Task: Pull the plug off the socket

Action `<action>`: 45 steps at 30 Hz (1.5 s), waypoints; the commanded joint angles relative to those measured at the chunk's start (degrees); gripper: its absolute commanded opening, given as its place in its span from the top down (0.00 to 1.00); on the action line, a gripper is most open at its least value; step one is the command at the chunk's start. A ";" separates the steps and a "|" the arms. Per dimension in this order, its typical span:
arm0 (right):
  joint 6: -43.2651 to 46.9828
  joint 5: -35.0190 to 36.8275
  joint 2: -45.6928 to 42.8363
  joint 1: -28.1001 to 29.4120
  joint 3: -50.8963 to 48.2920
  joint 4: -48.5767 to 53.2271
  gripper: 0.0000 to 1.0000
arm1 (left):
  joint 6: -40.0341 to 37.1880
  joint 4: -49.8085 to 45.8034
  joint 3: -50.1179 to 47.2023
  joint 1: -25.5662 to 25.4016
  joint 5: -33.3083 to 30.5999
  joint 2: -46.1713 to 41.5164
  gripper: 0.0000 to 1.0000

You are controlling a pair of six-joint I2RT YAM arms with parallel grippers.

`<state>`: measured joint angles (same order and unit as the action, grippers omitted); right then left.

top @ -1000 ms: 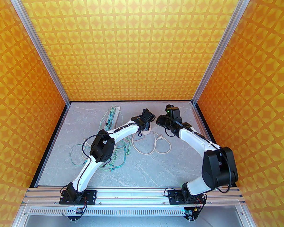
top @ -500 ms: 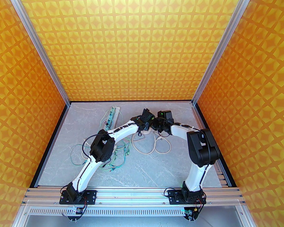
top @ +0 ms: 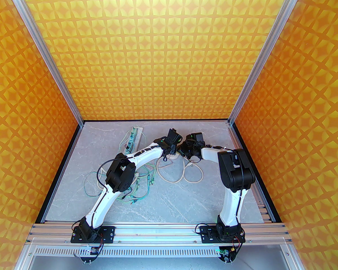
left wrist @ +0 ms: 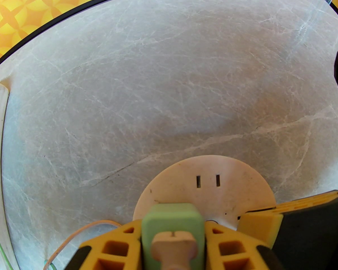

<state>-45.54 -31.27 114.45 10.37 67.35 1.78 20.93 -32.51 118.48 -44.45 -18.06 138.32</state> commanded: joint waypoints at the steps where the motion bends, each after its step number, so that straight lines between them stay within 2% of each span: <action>1: 3.14 3.76 3.03 0.26 1.07 7.56 1.00 | 0.10 -0.66 -0.99 0.45 2.66 -2.74 0.78; 6: 4.27 7.32 2.79 0.26 1.08 10.37 1.00 | 3.24 -0.95 -0.99 2.39 7.83 -4.40 0.78; 10: 5.26 8.00 4.35 0.26 3.91 15.04 1.00 | 1.70 0.18 -1.41 2.26 7.89 -5.72 0.78; 21: 5.37 10.31 5.97 0.26 4.91 17.50 1.00 | -6.37 -3.14 2.99 -1.38 1.08 -2.55 0.81; 26: 5.41 10.41 6.57 0.27 5.12 17.65 1.00 | -5.99 -3.38 3.08 -1.07 0.06 -3.65 0.81; 29: 5.88 11.35 6.71 0.25 5.38 18.47 1.00 | -2.95 -3.59 2.55 0.54 2.88 -4.35 0.81; 34: 6.16 11.76 6.76 0.26 5.58 18.95 1.00 | 2.81 -2.46 -0.12 3.94 11.39 -5.30 0.82; 37: 6.16 11.45 6.97 0.25 5.81 18.95 1.00 | 2.38 -1.91 -0.53 3.99 12.94 -5.43 0.82; 39: 6.17 11.37 6.95 0.28 5.90 18.89 1.00 | -0.22 -2.12 0.20 2.88 11.17 -4.98 0.81; 42: 6.16 11.31 7.03 0.31 6.03 18.99 1.00 | -5.99 -4.73 3.25 0.26 4.24 -2.57 0.81; 45: 6.16 11.27 7.23 0.33 6.12 19.15 1.00 | -7.99 -6.67 5.33 -0.81 2.49 -0.33 0.81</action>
<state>-40.62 -28.38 116.75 11.11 75.18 14.46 17.72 -35.64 120.03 -43.13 -13.30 137.75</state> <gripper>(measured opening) 0.043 0.275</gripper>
